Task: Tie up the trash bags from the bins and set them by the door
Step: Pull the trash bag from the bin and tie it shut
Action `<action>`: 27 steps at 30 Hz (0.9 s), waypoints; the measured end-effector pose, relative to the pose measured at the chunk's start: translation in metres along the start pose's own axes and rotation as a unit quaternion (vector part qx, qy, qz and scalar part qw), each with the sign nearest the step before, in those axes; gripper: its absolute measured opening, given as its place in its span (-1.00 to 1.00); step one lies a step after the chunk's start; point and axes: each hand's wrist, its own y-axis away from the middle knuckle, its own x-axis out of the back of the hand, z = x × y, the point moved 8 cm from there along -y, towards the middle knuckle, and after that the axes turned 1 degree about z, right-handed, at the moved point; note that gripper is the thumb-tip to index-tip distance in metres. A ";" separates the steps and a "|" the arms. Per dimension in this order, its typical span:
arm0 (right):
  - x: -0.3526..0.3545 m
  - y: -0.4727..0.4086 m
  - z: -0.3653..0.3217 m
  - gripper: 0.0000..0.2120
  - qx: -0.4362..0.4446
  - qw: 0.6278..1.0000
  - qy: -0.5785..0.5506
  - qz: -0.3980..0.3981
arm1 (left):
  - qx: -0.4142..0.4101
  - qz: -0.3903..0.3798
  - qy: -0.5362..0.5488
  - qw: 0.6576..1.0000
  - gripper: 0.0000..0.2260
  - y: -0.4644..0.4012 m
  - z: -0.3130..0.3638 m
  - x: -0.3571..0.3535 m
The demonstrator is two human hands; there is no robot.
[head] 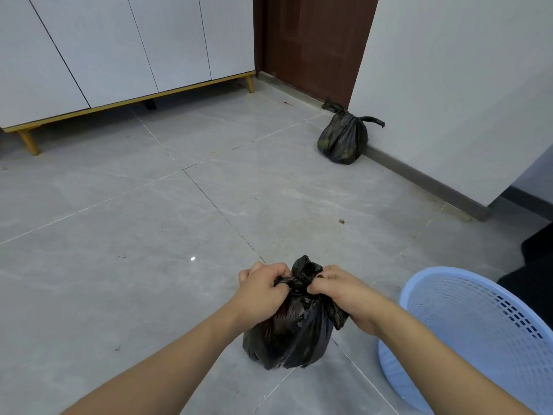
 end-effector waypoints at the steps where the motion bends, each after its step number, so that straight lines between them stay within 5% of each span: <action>1: 0.003 0.000 -0.002 -0.89 0.014 1.000 -0.009 0.017 | 0.002 -0.009 0.032 0.999 -0.82 0.000 0.001 0.000; 4: 0.000 0.002 -0.003 -0.80 0.019 0.997 -0.076 -0.027 | -0.039 -0.026 0.096 0.994 -0.92 0.002 0.011 0.004; 7: 0.001 0.003 -0.002 -0.77 0.009 0.998 -0.059 -0.037 | -0.094 0.037 0.081 0.992 -0.96 0.001 0.017 0.013; 11: 0.009 0.000 0.000 -0.86 0.015 0.999 -0.037 0.014 | -0.214 0.163 -0.039 0.962 -0.89 0.009 0.029 0.030; 15: 0.011 0.001 0.002 -0.92 0.014 1.000 -0.003 0.024 | -0.312 0.191 -0.133 0.921 -0.85 0.019 0.041 0.027; 20: 0.015 -0.001 0.006 -0.93 0.036 0.995 0.058 0.067 | -0.337 0.193 -0.162 0.907 -0.83 0.022 0.045 0.024; 25: 0.017 0.004 -0.006 -0.60 0.150 0.964 0.182 0.120 | -0.255 0.157 -0.077 0.951 -0.95 0.012 0.029 0.021; 27: 0.013 0.004 -0.011 -0.70 0.183 0.928 0.291 0.141 | -0.224 0.156 -0.056 0.960 -0.97 0.010 0.023 0.020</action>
